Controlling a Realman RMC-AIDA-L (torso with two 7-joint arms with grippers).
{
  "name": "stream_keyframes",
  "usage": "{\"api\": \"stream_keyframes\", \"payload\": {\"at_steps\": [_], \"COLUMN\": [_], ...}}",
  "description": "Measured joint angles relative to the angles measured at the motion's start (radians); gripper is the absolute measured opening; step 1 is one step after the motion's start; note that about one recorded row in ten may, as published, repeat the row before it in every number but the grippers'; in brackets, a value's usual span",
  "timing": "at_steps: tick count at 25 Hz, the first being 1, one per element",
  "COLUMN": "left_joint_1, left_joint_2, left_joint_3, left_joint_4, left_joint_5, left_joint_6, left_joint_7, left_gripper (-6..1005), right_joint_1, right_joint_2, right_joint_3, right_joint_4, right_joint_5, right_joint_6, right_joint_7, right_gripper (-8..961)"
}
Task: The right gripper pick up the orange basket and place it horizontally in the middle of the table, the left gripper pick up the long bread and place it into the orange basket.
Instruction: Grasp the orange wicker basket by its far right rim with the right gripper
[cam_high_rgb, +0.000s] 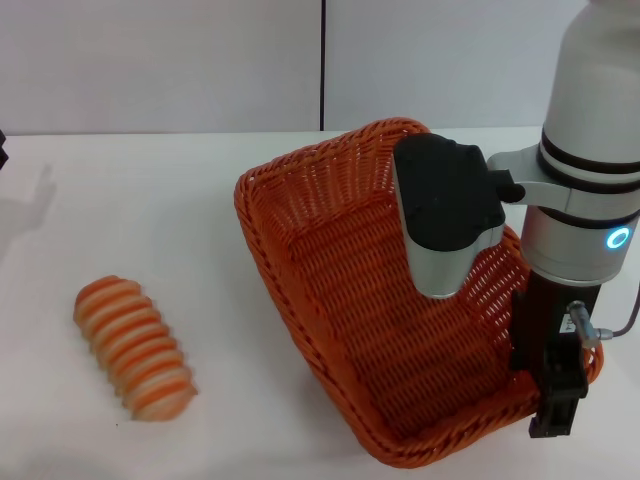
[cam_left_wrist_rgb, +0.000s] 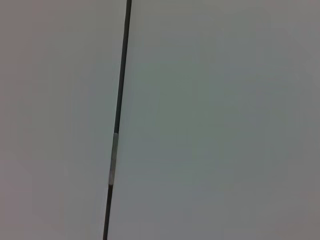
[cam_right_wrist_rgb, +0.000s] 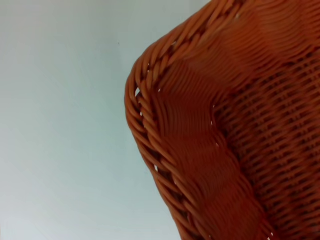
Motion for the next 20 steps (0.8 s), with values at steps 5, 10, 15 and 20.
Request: {"api": "stream_keyframes", "payload": {"at_steps": [5, 10, 15, 20], "left_joint_1": [-0.003, -0.004, -0.005, -0.011], "left_joint_2": [0.001, 0.003, 0.003, 0.003], "left_joint_3": [0.0, 0.0, -0.004, -0.014], "left_joint_4": [0.0, 0.001, 0.001, 0.001], "left_joint_5": [0.0, 0.0, 0.0, 0.0], "left_joint_6": [-0.003, -0.004, -0.006, -0.006], "left_joint_7": [0.001, 0.011, 0.022, 0.037], "left_gripper": [688, 688, 687, 687], "right_joint_1": [0.003, 0.006, -0.009, -0.019], "right_joint_2": [0.001, -0.004, -0.003, -0.001], "right_joint_3": [0.007, 0.036, 0.12, 0.119], "right_joint_4": [-0.044, -0.14, -0.231, -0.245], "right_joint_5": [-0.001, -0.108, -0.09, -0.042], "right_joint_6": [-0.001, -0.038, -0.094, -0.091], "right_joint_7": [0.016, 0.067, 0.081, 0.087], "right_gripper": [726, 722, 719, 715]}}
